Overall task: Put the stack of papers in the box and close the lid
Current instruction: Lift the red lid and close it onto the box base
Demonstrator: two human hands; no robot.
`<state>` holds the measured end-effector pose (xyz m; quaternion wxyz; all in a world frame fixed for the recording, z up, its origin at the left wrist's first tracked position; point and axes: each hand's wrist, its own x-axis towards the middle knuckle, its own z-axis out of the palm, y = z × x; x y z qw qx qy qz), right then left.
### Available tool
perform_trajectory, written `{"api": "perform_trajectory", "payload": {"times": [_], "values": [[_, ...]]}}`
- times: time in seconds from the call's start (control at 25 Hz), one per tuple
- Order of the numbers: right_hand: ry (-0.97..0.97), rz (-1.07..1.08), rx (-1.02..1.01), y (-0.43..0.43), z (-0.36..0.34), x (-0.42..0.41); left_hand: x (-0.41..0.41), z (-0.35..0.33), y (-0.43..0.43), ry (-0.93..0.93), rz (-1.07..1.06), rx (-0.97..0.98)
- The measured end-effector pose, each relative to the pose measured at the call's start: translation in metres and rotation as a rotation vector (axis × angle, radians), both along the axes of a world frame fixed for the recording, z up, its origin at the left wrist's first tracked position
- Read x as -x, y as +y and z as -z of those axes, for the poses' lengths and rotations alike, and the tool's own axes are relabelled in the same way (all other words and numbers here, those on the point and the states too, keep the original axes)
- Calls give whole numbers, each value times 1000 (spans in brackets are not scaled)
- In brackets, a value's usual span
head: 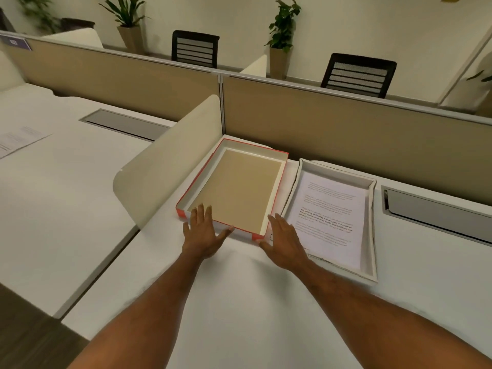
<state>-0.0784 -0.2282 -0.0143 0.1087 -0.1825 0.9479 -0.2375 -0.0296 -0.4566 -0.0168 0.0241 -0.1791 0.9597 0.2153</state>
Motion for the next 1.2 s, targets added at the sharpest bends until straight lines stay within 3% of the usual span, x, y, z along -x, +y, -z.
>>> {"api": "perform_trajectory", "payload": {"times": [0.2,0.44,0.64,0.72,0.84,1.0,1.08,1.2], "values": [[17,29,-181,-19,6,25,15,0,-34,49,-308,-108],[55,-9,-262,-31,4,31,25,16,-50,-20,-519,-200],[66,-3,-218,-36,5,30,31,18,-50,197,-609,-228],[57,-14,-201,-34,7,31,32,15,-45,338,-627,-348],[32,-24,-143,-32,10,31,36,9,-32,551,-651,-706],[-32,-39,-68,-25,8,33,41,5,-35,591,-746,-1111],[-49,-9,-40,-21,0,34,39,2,-39,594,-686,-1169],[-6,32,-72,-22,-16,37,36,-10,-34,669,-604,-1082]]}}
